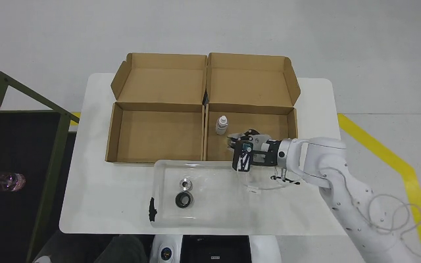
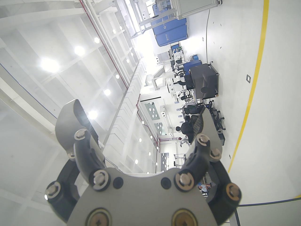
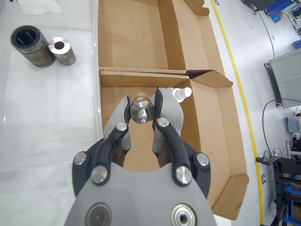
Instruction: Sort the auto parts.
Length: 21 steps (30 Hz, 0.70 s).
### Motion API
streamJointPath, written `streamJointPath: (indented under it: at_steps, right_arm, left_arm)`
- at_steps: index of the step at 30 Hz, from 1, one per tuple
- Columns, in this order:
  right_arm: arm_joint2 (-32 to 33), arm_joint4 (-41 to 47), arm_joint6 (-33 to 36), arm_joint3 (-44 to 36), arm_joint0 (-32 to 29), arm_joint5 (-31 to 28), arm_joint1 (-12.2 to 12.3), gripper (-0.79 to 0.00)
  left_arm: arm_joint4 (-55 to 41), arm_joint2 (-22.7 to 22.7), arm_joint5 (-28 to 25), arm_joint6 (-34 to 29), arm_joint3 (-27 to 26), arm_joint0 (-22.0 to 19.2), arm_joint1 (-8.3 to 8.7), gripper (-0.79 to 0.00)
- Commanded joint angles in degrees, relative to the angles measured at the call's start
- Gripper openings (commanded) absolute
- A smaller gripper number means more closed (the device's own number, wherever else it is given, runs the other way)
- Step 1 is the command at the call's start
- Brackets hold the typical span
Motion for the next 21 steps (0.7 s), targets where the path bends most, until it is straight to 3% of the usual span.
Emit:
streamJointPath:
  at_steps: [1, 21]
  right_arm:
    - [-0.61, 0.64, 1.06, 1.61, 1.28, -0.01, -0.16, -0.785]
    - [-8.44, 5.08, 6.19, 18.08, 11.62, 1.77, -2.48, -0.785]
  left_arm:
    - [0.00, 0.00, 0.00, 0.00, 0.00, 0.00, 0.00, 0.000]
    - [0.00, 0.00, 0.00, 0.00, 0.00, 0.00, 0.00, 0.000]
